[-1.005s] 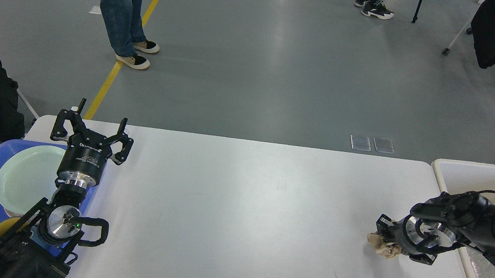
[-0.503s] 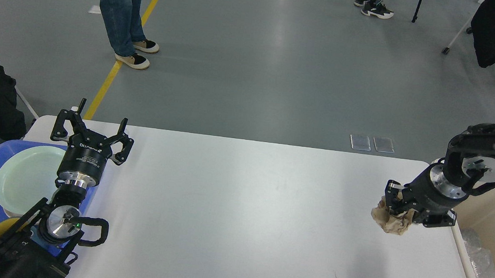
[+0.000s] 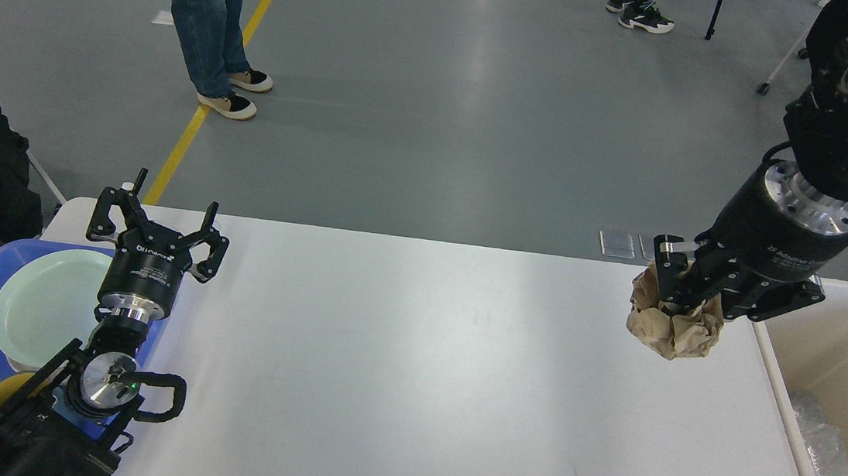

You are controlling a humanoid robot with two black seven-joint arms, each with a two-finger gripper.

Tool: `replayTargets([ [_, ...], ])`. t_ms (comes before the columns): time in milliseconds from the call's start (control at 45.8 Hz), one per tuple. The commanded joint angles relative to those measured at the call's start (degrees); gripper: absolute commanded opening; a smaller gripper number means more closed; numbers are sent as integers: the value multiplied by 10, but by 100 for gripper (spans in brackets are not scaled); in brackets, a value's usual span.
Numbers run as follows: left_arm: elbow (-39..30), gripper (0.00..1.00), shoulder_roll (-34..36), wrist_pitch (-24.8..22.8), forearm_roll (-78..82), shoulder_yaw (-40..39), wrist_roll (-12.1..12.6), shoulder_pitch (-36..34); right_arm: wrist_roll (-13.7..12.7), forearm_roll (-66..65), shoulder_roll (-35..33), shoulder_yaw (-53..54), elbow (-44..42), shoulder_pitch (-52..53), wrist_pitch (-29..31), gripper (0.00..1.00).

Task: Tidy desktop
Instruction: 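Lift the paper and carry it into the white bin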

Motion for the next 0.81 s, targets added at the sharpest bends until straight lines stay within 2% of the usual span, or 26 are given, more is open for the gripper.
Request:
replayTargets([
  [0,0,96,0,0,0,0,-1,0,-1,1,0,-1,23,11,-7,0],
  [262,0,96,0,1,0,0,0,0,0,2,-20,-74,-29,3,-21,0],
  [393,0,96,0,0,0,0,-1,0,0,2,-52,-98,-85,-41,-35,0],
  [481,0,96,0,1,0,0,-1,0,1,0,-101,-87,-154,-108,-38,0],
  [568,0,96,0,0,0,0,-1,0,1,-3,-148,-74,-261,-200,-40,0],
  [787,0,96,0,0,0,0,-1,0,0,-1,-156,50,-553,-491,-42,0],
])
